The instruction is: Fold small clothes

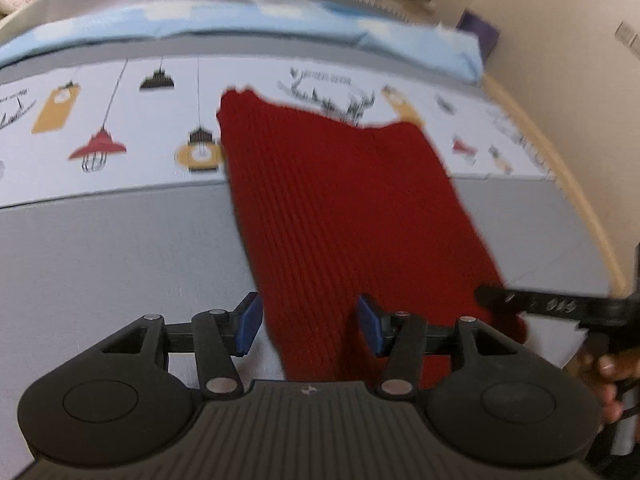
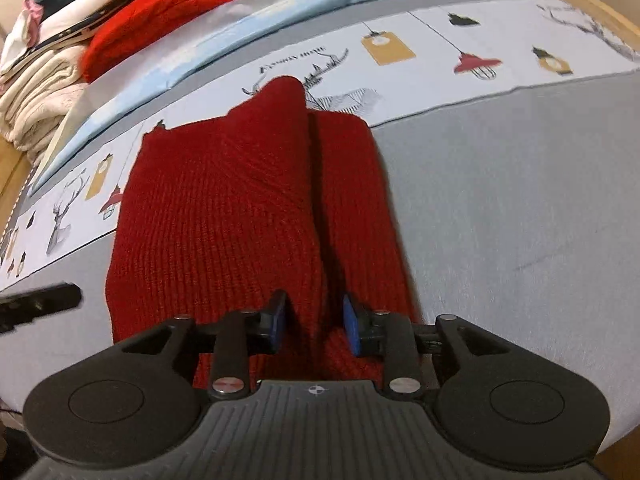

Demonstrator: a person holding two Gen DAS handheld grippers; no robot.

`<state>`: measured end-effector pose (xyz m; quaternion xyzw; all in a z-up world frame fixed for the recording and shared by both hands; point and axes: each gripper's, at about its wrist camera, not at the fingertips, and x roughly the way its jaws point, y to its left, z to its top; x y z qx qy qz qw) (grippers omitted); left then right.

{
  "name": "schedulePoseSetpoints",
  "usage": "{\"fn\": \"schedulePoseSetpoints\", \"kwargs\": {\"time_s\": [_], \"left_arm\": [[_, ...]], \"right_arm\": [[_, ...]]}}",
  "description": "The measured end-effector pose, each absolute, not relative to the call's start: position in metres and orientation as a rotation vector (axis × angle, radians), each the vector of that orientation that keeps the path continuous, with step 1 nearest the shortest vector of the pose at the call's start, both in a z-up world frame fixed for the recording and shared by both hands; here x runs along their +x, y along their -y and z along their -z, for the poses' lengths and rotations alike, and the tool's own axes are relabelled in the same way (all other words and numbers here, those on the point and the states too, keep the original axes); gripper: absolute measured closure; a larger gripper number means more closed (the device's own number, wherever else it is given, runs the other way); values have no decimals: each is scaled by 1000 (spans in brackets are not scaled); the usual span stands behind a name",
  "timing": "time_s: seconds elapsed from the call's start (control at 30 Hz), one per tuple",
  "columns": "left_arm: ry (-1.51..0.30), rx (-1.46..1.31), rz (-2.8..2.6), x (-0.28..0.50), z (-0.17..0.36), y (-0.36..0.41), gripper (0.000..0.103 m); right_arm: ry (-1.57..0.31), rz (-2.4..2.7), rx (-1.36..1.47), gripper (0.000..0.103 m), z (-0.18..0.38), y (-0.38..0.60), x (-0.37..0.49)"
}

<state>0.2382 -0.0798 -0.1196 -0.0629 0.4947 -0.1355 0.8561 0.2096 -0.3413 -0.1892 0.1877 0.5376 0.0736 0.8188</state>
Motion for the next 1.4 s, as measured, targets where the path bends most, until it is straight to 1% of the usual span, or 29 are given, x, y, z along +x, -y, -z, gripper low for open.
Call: {"fn": "schedulePoseSetpoints", "kwargs": {"time_s": [0.1, 0.2, 0.3, 0.37, 0.4, 0.43, 0.47, 0.5, 0.53, 0.57, 0.6, 0.63, 0.73, 0.87, 0.9, 0.97, 1.03, 1.07, 1.1, 1.13, 1.23, 1.4], "left_arm": [[-1117, -18, 265, 242, 143, 96, 45], [-1121, 45, 256, 240, 147, 100, 41], [-1137, -56, 242, 244, 139, 84, 41], [-1099, -176, 234, 249, 128, 68, 39], [-1075, -229, 226, 252, 125, 60, 39], [-1061, -269, 214, 257, 124, 54, 39], [-1056, -306, 204, 261, 124, 50, 38], [-1060, -351, 200, 266, 128, 45, 33], [-1076, -401, 196, 272, 134, 41, 25], [-1098, -442, 191, 278, 140, 38, 23], [-1126, -484, 185, 285, 149, 36, 18], [-1147, -539, 181, 292, 158, 32, 15], [-1177, -683, 200, 305, 179, 24, 14], [-1189, -772, 220, 311, 195, 23, 12], [-1191, -787, 225, 313, 196, 22, 12], [-1186, -783, 230, 313, 195, 25, 15], [-1170, -743, 241, 314, 190, 27, 28], [-1160, -715, 249, 313, 186, 29, 33], [-1149, -695, 256, 313, 180, 30, 40], [-1138, -683, 262, 313, 175, 30, 45], [-1087, -648, 269, 307, 153, 21, 51], [-1022, -569, 232, 302, 125, -12, 52]], "right_arm": [[-1152, -155, 393, 68, 192, 344, 214], [-1169, -156, 354, 62, 192, 343, 210], [-1149, -162, 377, 59, 189, 348, 210], [-1080, -161, 436, 55, 178, 356, 209], [-1043, -152, 464, 52, 175, 361, 209], [-1010, -130, 489, 45, 172, 367, 209], [-1001, -107, 502, 41, 173, 371, 210], [-1013, -75, 511, 36, 177, 375, 212], [-1046, -49, 521, 35, 184, 378, 215], [-1083, -28, 541, 34, 192, 381, 218], [-1127, -6, 573, 34, 201, 385, 220], [-1178, 14, 602, 34, 211, 388, 222], [-1270, 62, 668, 34, 232, 393, 224], [-1289, 49, 685, 34, 239, 389, 226], [-1293, 38, 681, 35, 241, 386, 228], [-1293, 19, 671, 42, 241, 381, 230], [-1289, -1, 658, 55, 239, 376, 233], [-1283, -8, 649, 61, 237, 374, 234], [-1273, -22, 646, 71, 234, 372, 234], [-1261, -32, 638, 76, 232, 369, 234], [-1228, -36, 613, 79, 222, 361, 233], [-1162, -104, 644, 80, 209, 337, 239]]}}
